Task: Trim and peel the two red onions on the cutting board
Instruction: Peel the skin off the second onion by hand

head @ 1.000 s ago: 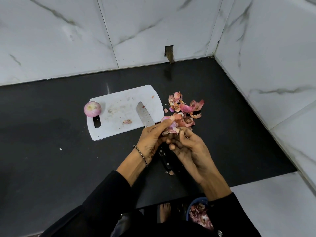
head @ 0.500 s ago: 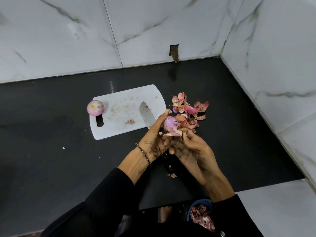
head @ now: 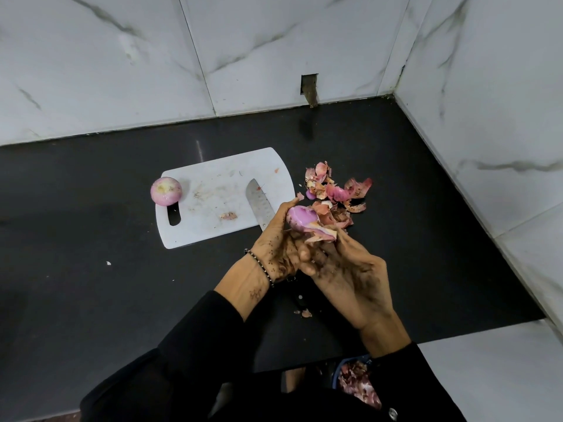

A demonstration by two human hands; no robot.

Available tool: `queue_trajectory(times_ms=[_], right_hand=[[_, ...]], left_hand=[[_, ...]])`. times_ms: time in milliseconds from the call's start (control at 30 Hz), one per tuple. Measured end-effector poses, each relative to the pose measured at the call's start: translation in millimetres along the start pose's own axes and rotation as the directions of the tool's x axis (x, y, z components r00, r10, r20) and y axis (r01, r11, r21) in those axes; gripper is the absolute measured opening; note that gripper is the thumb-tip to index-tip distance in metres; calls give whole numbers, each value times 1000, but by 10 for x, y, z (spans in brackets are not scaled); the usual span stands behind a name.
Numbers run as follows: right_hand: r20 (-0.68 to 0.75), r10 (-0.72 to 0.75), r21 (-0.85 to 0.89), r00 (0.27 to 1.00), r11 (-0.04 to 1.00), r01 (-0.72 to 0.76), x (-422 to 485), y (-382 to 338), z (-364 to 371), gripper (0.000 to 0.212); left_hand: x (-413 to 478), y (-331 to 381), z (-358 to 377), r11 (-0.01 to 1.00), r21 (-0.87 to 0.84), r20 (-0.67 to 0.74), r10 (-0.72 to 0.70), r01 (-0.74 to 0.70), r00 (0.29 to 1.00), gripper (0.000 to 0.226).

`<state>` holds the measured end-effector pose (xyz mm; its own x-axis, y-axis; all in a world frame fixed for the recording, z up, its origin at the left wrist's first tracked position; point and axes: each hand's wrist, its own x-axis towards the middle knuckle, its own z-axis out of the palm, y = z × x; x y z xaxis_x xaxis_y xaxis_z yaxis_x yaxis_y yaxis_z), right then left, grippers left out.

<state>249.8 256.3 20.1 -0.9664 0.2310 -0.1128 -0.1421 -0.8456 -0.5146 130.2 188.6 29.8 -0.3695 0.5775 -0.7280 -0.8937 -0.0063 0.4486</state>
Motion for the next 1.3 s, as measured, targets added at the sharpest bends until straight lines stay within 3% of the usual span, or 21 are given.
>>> queue_trajectory(times_ms=[100, 200, 300, 533, 633, 700, 833, 967, 1100, 1300], right_hand=[[8, 5, 92, 1000, 996, -6, -5, -18, -19, 30], [-36, -2, 119, 999, 993, 6, -14, -14, -39, 17], [-51, 21, 185, 998, 983, -11, -3, 3, -80, 32], [87, 50, 327, 995, 942, -76, 23, 25, -122, 35], [113, 64, 386, 992, 917, -103, 28, 5, -185, 42], [95, 65, 302, 993, 949, -91, 28, -61, -154, 49], [-264, 10, -37, 965, 999, -21, 45, -161, -72, 44], [-448, -66, -281, 892, 957, -70, 89, -132, -83, 33], [-409, -90, -463, 908, 878, -121, 98, -111, -87, 62], [-417, -176, -616, 891, 776, -136, -6, -135, -67, 20]], left_hand=[[40, 10, -17, 999, 37, 29, -9, 8, 1000, 65], [111, 12, -55, 996, 87, 91, -20, 12, 996, 62], [160, 17, -88, 995, 94, 72, -38, 31, 997, 67], [121, 55, -52, 997, 64, 104, -48, 41, 993, 52], [144, 52, -53, 993, 91, 98, -83, 74, 992, 60], [190, 51, -66, 994, 96, 88, -64, 56, 994, 59], [198, 74, -43, 982, 173, 19, 79, -81, 997, 50], [158, 78, 6, 936, 285, -70, 234, -205, 970, 52], [119, 67, 28, 829, 473, -84, 382, -300, 921, 54], [74, 61, 17, 666, 661, -32, 486, -346, 874, 47]])
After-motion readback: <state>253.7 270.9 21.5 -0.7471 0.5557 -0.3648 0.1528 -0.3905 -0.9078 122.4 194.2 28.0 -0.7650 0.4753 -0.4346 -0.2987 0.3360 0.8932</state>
